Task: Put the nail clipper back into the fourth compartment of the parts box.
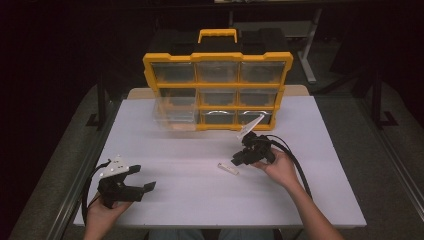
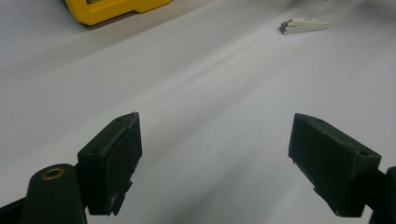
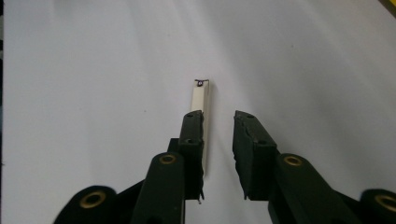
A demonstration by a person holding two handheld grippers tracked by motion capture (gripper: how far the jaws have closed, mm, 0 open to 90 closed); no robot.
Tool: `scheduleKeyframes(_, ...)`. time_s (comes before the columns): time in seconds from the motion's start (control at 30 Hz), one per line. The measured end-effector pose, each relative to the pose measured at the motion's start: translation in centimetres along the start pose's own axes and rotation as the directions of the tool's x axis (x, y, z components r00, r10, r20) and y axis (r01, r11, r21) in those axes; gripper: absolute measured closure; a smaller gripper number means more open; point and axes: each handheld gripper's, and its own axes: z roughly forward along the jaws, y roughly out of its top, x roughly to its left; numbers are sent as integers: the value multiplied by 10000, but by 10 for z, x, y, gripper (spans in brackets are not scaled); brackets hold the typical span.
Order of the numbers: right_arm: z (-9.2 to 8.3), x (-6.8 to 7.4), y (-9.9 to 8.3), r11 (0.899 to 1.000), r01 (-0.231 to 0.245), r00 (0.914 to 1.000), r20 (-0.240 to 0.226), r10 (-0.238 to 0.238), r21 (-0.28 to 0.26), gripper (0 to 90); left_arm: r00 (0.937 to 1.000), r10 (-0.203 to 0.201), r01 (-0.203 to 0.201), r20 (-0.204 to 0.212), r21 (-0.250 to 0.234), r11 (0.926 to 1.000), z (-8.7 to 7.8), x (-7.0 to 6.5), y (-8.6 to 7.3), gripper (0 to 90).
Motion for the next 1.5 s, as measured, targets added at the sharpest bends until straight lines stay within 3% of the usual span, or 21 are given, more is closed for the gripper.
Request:
scheduleKeyframes(0.23,2,11,1,9996,-263,9994,220,265,-60,537,10000,-40,40,1,-33,10000,1,-1,0,175)
scheduleKeyframes(0.47,14,17,1,9997,-195,9986,485,188,136,507,10000,-56,56,15,-50,10000,1,0,0,175)
scheduleKeyframes(0.93,36,24,7,9988,176,9956,911,-216,447,662,10000,62,-62,19,-13,10000,0,1,0,175)
scheduleKeyframes(1.1,41,28,9,9975,416,9925,1121,-479,579,709,10000,-64,64,3,-35,10000,1,-1,0,175)
scheduleKeyframes(1.33,44,28,9,9956,584,9892,1302,-677,737,744,10000,-15,15,14,-2,10000,0,0,0,175)
scheduleKeyframes(1.5,44,27,9,9958,543,9909,1187,-628,731,755,10000,-74,74,3,-47,10000,1,-1,0,175)
